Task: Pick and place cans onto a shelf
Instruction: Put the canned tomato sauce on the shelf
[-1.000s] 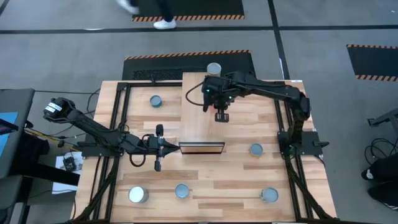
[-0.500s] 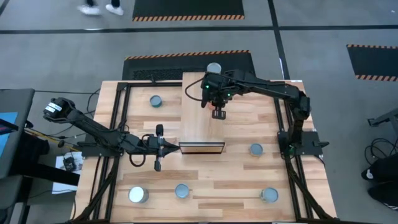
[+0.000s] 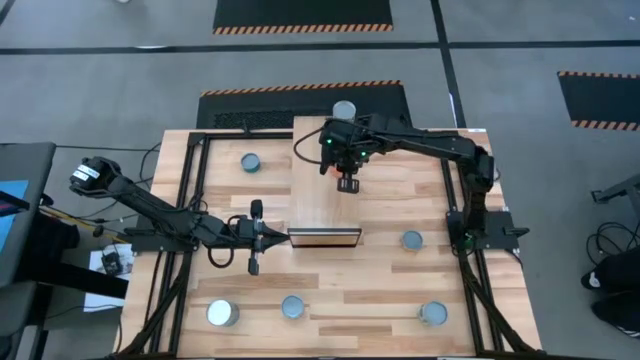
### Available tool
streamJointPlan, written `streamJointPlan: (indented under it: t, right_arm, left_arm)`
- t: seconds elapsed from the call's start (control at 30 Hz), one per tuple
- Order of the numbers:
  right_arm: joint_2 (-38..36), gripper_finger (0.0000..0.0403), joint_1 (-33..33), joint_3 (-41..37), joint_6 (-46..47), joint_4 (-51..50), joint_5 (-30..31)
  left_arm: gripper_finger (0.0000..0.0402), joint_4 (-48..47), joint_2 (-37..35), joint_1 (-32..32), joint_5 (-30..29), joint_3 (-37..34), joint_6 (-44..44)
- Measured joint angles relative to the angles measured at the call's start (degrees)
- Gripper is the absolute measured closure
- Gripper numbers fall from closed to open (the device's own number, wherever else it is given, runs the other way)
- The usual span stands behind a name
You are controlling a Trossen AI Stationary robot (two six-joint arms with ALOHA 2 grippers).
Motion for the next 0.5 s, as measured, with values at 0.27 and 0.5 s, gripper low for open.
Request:
streamJointPlan:
  t: [0.27, 0.5]
  right_arm:
    - [1.7, 0.0383, 0.0, 0.4, -0.7, 0.4, 0.7]
    - [2.0, 0.0370, 0.1, 1.5, -0.2, -0.1, 0.7]
  left_arm:
    - [0.0401, 0.1, 0.0, 0.0, 0.1, 0.0, 0.0]
    - [0.0402, 0.1, 0.0, 0.0, 0.1, 0.0, 0.1]
